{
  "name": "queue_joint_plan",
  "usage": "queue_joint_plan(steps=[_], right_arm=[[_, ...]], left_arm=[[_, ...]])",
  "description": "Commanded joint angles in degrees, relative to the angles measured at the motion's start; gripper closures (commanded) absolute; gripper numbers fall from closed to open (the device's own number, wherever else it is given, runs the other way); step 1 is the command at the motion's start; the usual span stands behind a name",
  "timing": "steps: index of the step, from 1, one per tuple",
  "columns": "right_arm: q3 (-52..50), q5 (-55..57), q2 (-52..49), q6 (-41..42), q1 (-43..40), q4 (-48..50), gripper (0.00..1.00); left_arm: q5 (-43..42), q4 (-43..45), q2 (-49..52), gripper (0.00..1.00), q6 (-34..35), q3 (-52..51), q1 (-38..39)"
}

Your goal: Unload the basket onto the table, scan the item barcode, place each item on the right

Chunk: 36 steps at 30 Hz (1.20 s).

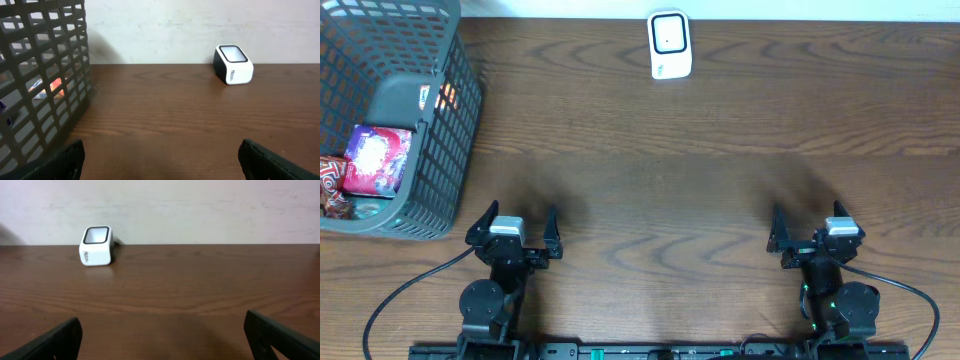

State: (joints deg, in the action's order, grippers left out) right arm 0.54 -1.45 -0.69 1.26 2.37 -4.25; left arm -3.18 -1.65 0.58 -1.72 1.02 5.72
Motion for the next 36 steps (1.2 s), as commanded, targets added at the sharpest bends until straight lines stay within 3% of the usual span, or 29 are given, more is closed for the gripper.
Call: queue_joint_plan(steps=[1,15,20,29,36], right_arm=[[-0.2,0.5,0.3,0.8,0.0,-0.1,0.01],[-0.2,0.5,0.3,0.8,0.0,-0.1,0.01],[-0.2,0.5,0.3,0.9,0.0,-0.1,0.01],[-0.2,0.5,0.3,0.9,0.0,-0.1,0.01],[-0.2,0.5,0.3,0.9,0.0,-0.1,0.01]], left_arm=[[0.7,-2.4,-0.4,0.02,0.0,-0.8,-0.2],[-3.5,-0.8,-0.3,0.02,0.4,-0.8,-0.2],[-14.6,7.5,-0.3,0.02,0.7,-0.8,-0.2],[-15.6,25.3,-0.3,0.02,0.7,-0.8,-0.2],[-15.5,32.5,-0.3,0.02,0.6,-0.3,-0.2]])
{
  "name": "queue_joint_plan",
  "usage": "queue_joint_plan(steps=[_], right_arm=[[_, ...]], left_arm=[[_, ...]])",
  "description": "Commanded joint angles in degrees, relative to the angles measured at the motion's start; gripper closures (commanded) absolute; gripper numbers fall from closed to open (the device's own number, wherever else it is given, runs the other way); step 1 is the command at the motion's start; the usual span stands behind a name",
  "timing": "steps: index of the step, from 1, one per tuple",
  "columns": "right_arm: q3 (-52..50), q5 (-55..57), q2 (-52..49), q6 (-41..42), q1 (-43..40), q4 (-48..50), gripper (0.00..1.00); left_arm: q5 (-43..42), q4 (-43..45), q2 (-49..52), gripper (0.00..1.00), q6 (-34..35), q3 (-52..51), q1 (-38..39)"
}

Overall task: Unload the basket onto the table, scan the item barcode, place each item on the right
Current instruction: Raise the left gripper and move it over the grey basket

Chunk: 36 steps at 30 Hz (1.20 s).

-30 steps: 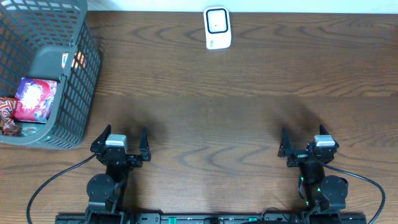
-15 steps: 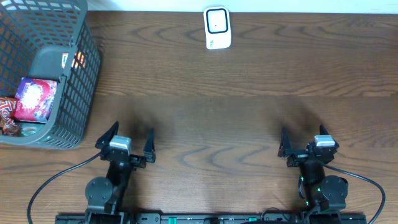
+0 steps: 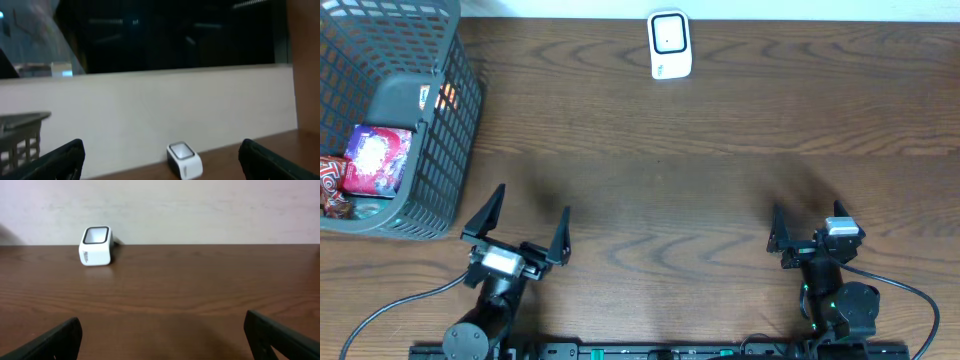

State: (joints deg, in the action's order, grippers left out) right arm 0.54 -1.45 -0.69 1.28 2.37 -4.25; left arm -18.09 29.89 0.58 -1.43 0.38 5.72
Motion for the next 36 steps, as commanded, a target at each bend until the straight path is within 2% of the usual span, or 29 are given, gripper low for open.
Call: queue_joint_plan(steps=[1,6,11,17,19,22,24,30,36], right_arm=[[-0.2,0.5,0.3,0.8,0.0,-0.1,0.01],[-0.2,0.5,0.3,0.8,0.0,-0.1,0.01],[-0.2,0.5,0.3,0.8,0.0,-0.1,0.01],[-0.2,0.5,0.3,0.8,0.0,-0.1,0.01],[-0.2,0.5,0.3,0.8,0.0,-0.1,0.01],[-0.2,0.5,0.3,0.8,0.0,-0.1,0.01],[-0.2,0.5,0.3,0.8,0.0,-0.1,0.01],[-0.2,0.5,0.3,0.8,0.0,-0.1,0.01],[-0.2,0.5,0.3,0.8,0.0,-0.1,0.01]], left_arm=[[-0.2,0.9,-0.3,0.02,0.3,0.8,-0.2],[1.0,0.9,1.0,0.02,-1.4,3.8,-0.2],[1.0,-1.9,6.9,0.02,-1.3,9.3,-0.2],[0.5,-22.0,22.4,0.02,-1.4,25.4,-0.2],[-3.6,-25.4,27.9,0.02,-1.3,30.0,-0.2],[-12.4,-22.8,34.2,0.03,-1.3,33.1,-0.2],[-15.0,-18.4,37.0,0.02,-1.3,33.2,-0.2],[-14.5,-10.6,40.9,0.02,-0.9,33.2,-0.2],[-6.6,-10.5,42.2,0.02,2.6,34.6,-0.3]])
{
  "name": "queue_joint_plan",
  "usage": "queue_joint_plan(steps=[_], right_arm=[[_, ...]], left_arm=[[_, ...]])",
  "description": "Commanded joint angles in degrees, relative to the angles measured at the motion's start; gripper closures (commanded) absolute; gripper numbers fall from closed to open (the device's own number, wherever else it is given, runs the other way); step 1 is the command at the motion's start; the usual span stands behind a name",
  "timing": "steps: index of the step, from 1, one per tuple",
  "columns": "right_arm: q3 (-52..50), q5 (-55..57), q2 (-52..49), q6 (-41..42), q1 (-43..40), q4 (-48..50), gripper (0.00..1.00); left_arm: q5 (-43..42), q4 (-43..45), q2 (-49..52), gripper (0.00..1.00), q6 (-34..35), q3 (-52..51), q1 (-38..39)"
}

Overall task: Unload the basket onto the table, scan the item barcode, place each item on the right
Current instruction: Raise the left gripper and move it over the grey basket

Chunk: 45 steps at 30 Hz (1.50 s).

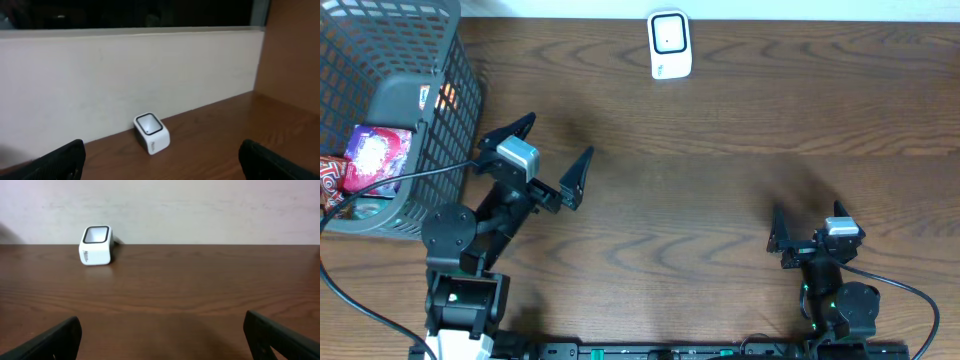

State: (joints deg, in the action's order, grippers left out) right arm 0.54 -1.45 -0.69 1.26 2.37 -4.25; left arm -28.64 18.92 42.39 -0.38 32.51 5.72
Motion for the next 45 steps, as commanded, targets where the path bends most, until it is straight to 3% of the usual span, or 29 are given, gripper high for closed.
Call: queue_joint_plan(steps=[1,4,8,12,14,18,22,27,31,33,40,45], right_arm=[[-0.2,0.5,0.3,0.9,0.0,-0.1,0.01],[-0.2,0.5,0.3,0.8,0.0,-0.1,0.01],[-0.2,0.5,0.3,0.9,0.0,-0.1,0.01],[-0.2,0.5,0.3,0.8,0.0,-0.1,0.01],[-0.2,0.5,0.3,0.8,0.0,-0.1,0.01],[-0.2,0.5,0.3,0.8,0.0,-0.1,0.01],[-0.2,0.5,0.3,0.8,0.0,-0.1,0.01],[-0.2,0.5,0.3,0.8,0.0,-0.1,0.01],[-0.2,0.5,0.3,0.9,0.0,-0.1,0.01],[-0.2,0.5,0.3,0.9,0.0,-0.1,0.01],[-0.2,0.5,0.3,0.9,0.0,-0.1,0.01],[-0.2,0.5,0.3,0.9,0.0,-0.1,0.01]], left_arm=[[5.3,0.1,0.8,0.02,1.5,3.5,-0.3],[9.4,-4.1,2.2,0.02,1.2,8.1,-0.3],[14.0,-18.6,7.1,0.02,-1.3,18.1,-0.3],[5.8,-30.4,11.8,0.02,-5.8,25.3,-0.3],[1.7,-30.4,12.7,0.02,-5.8,25.4,-0.3],[2.2,-28.8,13.2,0.02,-8.0,25.4,-0.3],[11.5,-29.5,13.5,0.02,-2.4,27.1,-0.3],[21.1,-38.8,17.8,0.02,-0.4,36.5,-1.3],[20.2,-51.7,24.1,0.02,0.5,47.3,-4.8],[17.6,-53.9,26.1,0.02,0.5,49.3,-5.6],[16.3,-52.6,28.0,0.02,-0.6,49.4,-6.0],[17.7,-51.0,28.5,0.03,4.6,51.6,-9.0]])
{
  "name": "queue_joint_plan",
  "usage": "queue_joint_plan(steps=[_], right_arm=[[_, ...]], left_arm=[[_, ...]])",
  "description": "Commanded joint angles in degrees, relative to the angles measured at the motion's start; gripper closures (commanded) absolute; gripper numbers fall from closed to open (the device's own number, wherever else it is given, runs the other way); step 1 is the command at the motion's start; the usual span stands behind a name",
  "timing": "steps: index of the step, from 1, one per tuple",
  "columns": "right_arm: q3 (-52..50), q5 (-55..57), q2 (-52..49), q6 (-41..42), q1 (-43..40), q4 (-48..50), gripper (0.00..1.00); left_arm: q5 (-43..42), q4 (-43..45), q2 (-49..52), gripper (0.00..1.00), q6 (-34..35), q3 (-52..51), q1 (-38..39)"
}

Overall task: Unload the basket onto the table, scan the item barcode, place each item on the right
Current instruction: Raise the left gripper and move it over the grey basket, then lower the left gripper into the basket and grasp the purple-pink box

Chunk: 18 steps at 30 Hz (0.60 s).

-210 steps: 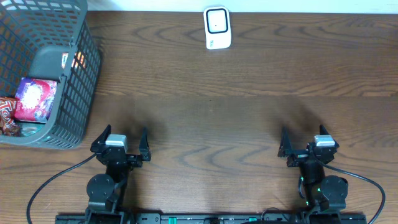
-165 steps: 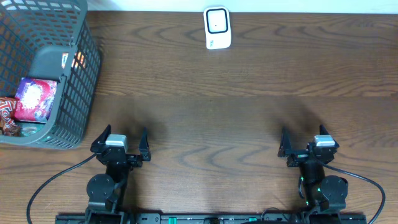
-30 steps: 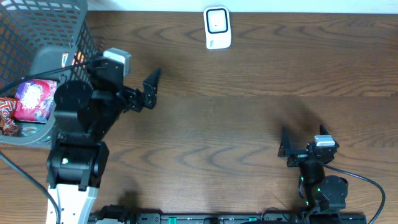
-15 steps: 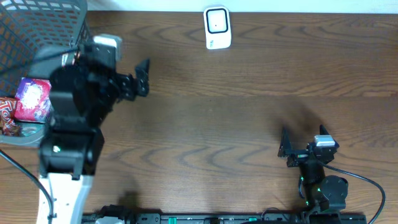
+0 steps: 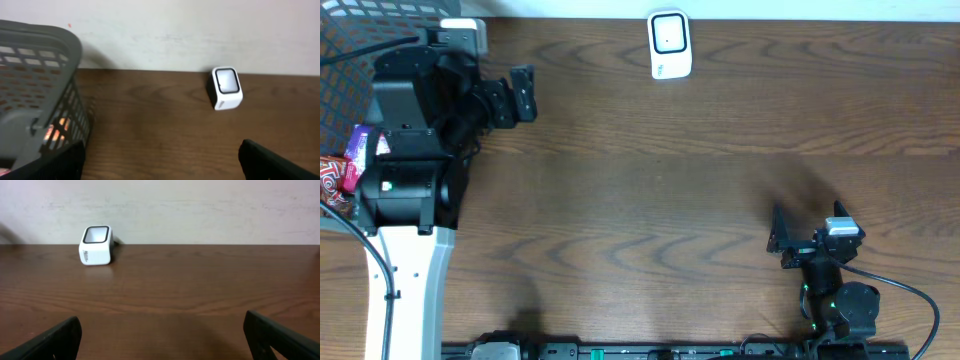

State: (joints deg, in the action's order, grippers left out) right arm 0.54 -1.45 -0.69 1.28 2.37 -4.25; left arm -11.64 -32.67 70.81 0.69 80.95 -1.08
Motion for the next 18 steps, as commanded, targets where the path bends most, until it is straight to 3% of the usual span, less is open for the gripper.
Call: queue_joint_plan(steps=[1,9,18], right_arm=[[-0.2,0.5,0.3,0.8,0.0,-0.1,0.01],[-0.2,0.5,0.3,0.8,0.0,-0.1,0.01],[-0.2,0.5,0.3,0.8,0.0,-0.1,0.01]], left_arm=[[0.7,0.4,0.4,0.02,4.2,4.1,-3.2],[0.1,-5.5,4.6,0.02,4.8,16.5,-9.6],[5.3,-4.4,6.4,0.02,4.7,18.8,-13.7]])
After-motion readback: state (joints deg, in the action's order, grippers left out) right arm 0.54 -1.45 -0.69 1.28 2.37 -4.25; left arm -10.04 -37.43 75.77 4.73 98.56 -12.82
